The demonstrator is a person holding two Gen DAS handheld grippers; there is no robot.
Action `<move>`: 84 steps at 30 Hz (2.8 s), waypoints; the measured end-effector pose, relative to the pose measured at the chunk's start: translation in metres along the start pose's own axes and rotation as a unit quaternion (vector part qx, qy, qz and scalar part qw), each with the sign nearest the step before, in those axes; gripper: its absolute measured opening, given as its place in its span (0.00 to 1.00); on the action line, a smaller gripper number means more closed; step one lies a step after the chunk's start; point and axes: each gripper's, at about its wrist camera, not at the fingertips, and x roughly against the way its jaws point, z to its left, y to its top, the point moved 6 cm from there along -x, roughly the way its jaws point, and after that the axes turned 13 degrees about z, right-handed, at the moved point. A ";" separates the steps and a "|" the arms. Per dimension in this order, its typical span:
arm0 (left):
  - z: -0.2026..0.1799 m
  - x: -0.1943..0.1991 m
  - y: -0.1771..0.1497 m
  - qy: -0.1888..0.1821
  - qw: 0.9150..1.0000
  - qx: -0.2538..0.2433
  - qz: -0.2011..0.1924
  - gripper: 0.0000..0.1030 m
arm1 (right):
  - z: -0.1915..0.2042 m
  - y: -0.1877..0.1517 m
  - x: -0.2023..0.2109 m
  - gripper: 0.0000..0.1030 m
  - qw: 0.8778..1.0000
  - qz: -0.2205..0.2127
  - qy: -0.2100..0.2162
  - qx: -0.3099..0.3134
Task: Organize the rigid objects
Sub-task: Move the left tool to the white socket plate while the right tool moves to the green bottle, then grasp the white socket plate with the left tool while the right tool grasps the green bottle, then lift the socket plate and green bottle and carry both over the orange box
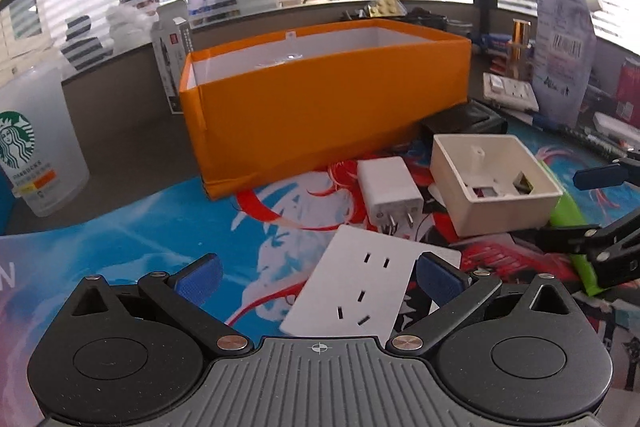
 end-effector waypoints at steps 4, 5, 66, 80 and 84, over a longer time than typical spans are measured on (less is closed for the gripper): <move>-0.001 -0.008 -0.004 0.009 1.000 -0.003 0.013 1.00 | 0.002 0.000 -0.005 0.73 1.000 -0.012 0.008 0.002; -0.001 -0.012 -0.004 0.009 1.000 -0.003 0.018 1.00 | 0.002 0.001 -0.003 0.61 1.000 -0.017 0.011 0.003; -0.007 0.057 0.008 -0.072 0.995 0.058 -0.048 0.27 | -0.009 0.020 0.058 0.14 0.992 -0.120 -0.039 0.027; -0.022 0.032 -0.004 -0.059 0.995 0.072 -0.015 1.00 | -0.011 0.019 0.061 0.14 0.991 -0.124 -0.037 0.021; -0.031 0.012 -0.007 -0.045 0.994 0.091 0.036 1.00 | -0.012 0.020 0.056 0.14 0.992 -0.121 -0.033 0.017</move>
